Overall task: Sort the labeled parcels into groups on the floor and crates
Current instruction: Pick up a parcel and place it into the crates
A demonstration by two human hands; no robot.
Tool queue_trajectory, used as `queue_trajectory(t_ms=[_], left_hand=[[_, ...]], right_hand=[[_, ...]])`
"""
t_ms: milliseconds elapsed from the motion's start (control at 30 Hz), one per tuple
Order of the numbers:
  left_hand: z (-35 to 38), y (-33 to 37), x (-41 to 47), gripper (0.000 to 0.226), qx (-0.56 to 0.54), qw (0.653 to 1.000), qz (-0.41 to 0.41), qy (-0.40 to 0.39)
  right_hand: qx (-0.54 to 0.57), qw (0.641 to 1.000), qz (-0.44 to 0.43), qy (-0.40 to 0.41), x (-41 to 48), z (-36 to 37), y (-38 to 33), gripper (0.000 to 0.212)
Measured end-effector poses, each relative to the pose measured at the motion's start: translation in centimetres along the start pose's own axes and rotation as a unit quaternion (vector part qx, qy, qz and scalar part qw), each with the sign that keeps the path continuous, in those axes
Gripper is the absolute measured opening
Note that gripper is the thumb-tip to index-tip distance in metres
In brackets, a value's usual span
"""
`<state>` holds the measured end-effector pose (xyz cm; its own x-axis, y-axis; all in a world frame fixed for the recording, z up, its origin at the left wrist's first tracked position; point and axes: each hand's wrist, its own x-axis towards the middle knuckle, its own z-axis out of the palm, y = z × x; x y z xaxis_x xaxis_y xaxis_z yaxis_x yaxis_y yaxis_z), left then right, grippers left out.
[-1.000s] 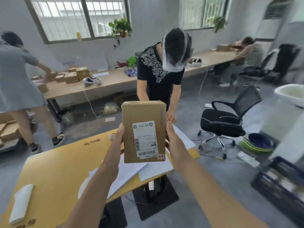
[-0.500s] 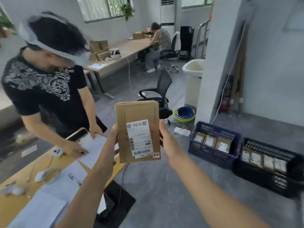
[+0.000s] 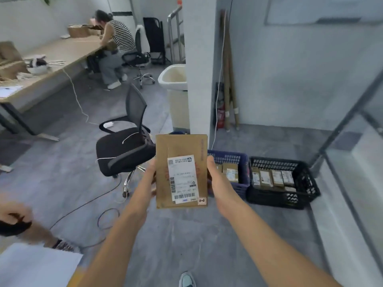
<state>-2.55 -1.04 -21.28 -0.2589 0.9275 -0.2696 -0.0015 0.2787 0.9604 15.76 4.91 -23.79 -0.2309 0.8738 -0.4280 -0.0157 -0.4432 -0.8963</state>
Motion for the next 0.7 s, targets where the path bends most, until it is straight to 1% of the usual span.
queue_trajectory(t_ms=[67,200,267,400,467,600,700], left_hand=[[0.3,0.0,4.2,0.049,-0.003,1.0,-0.018,-0.013],[1.4,-0.3,11.5,0.051,0.003,0.997,-0.047,-0.058],[2.3,-0.4,14.6,0.053,0.01,0.995,-0.072,-0.072],[4.1,-0.4,19.8,0.046,0.024,0.991,-0.1,-0.082],[4.9,-0.7,22.5,0.046,0.032,0.989,-0.116,-0.082],[7.4,-0.9,28.2,0.051,0.046,0.983,-0.151,-0.097],[10.0,-0.7,33.0,0.044,0.054,0.979,-0.172,-0.097]], right_hand=[[0.019,0.999,0.025,0.027,3.0,-0.3,-0.7,0.047],[0.037,0.996,0.043,0.072,8.1,-1.1,-2.1,0.043],[0.05,0.993,0.054,0.093,10.4,-1.9,-2.4,0.045],[0.058,0.987,0.065,0.132,15.0,-3.2,-2.8,0.049],[0.06,0.985,0.082,0.139,17.7,-4.1,-3.0,0.052],[0.062,0.981,0.11,0.145,23.5,-6.6,-3.6,0.045],[0.057,0.979,0.131,0.145,28.6,-9.0,-4.3,0.045]])
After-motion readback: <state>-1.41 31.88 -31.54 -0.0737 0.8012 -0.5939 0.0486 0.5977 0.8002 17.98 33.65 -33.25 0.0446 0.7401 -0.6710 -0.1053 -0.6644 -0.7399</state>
